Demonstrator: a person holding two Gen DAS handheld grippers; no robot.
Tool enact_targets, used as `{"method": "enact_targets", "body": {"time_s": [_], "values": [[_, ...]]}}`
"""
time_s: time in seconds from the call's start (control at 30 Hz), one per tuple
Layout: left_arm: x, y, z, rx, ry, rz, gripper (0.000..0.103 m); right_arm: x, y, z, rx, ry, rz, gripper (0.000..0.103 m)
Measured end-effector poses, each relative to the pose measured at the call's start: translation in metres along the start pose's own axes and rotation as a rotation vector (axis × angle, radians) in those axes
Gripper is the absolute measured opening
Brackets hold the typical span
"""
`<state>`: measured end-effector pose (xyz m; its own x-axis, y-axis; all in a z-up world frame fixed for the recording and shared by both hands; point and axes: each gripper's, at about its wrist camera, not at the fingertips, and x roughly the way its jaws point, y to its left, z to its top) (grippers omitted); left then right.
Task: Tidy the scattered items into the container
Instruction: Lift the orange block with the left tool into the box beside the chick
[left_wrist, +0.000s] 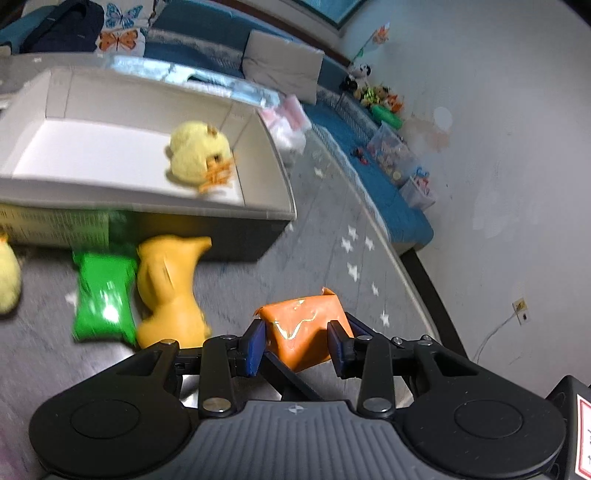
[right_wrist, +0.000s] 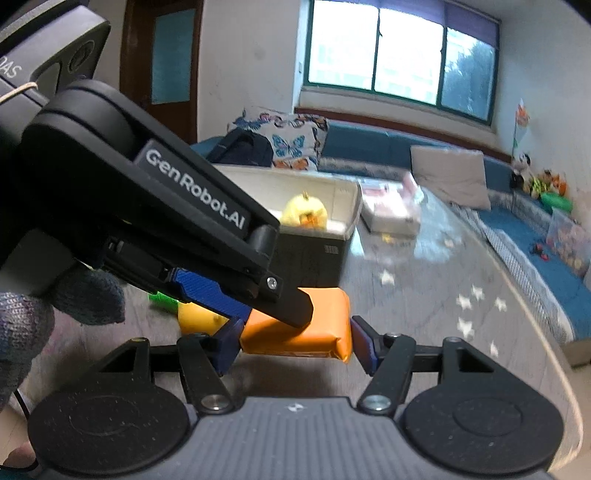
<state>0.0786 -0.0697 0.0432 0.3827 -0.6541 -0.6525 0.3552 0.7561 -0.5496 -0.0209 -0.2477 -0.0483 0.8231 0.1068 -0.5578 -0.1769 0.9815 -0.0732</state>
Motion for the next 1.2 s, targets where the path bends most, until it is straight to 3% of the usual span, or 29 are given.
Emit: {"method": "enact_targets", "body": {"time_s": [0.37,0.63,1.2], "values": [[-0.011,0.005,0.058,-0.006,-0.095,0.023,0.039,0.031,-0.002,0.058,-0.066,-0.076,0.019,0.064],[0.008,0.028,0.092,-0.055,-0.089,0.045,0.039,0.079,-0.011,0.089,-0.083,-0.042,0.051,0.064],[0.051,0.058,0.11,-0.122,-0.032,0.052,0.039,0.136,-0.02,0.092,-0.12,0.069,0.054,0.064]]}}
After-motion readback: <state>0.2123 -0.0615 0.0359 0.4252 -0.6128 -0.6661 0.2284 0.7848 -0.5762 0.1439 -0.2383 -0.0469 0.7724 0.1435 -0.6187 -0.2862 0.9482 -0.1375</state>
